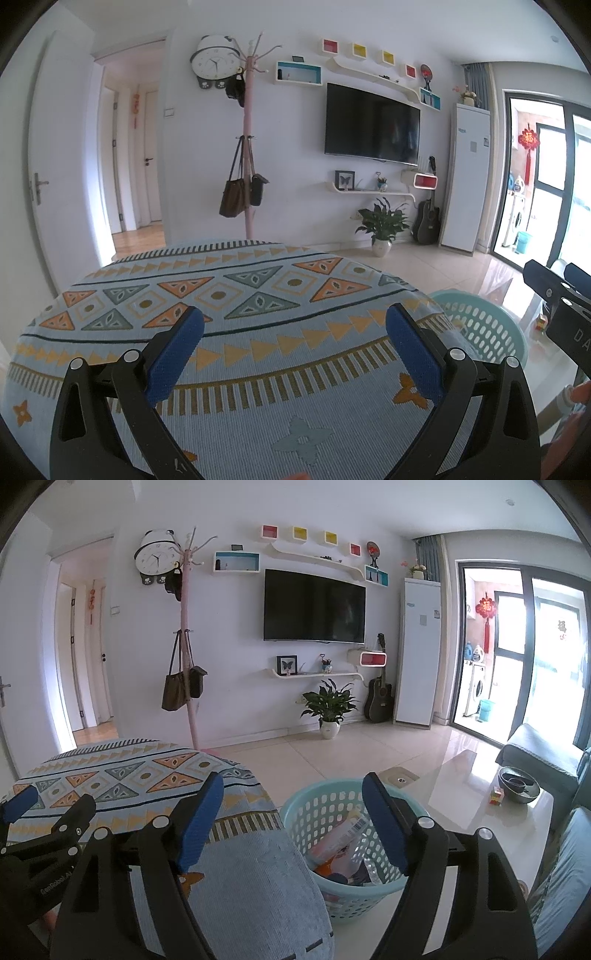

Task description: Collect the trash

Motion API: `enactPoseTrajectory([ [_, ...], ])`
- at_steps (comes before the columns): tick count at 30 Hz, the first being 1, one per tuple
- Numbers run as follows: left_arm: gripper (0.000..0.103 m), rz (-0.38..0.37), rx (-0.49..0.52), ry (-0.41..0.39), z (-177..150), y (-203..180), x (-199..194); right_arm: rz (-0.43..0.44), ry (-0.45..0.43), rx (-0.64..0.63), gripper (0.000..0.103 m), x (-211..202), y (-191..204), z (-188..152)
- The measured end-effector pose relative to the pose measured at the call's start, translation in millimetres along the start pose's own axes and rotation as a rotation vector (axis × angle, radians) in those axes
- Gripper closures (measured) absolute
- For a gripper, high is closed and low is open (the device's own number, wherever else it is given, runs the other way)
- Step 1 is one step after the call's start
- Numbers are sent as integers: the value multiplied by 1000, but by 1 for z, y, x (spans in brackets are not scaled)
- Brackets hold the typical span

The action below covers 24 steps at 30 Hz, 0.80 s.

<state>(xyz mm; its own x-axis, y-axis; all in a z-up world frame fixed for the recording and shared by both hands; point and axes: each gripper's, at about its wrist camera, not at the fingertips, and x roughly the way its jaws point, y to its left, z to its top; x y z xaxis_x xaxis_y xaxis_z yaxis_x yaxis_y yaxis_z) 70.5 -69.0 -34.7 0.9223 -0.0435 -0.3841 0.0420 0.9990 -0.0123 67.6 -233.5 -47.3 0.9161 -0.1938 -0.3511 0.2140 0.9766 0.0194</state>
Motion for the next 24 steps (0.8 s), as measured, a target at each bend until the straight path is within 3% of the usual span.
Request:
enactPoseTrajectory([
  [24, 8, -24, 15, 0, 1, -2, 0, 15, 25, -2, 30, 5, -1, -3],
])
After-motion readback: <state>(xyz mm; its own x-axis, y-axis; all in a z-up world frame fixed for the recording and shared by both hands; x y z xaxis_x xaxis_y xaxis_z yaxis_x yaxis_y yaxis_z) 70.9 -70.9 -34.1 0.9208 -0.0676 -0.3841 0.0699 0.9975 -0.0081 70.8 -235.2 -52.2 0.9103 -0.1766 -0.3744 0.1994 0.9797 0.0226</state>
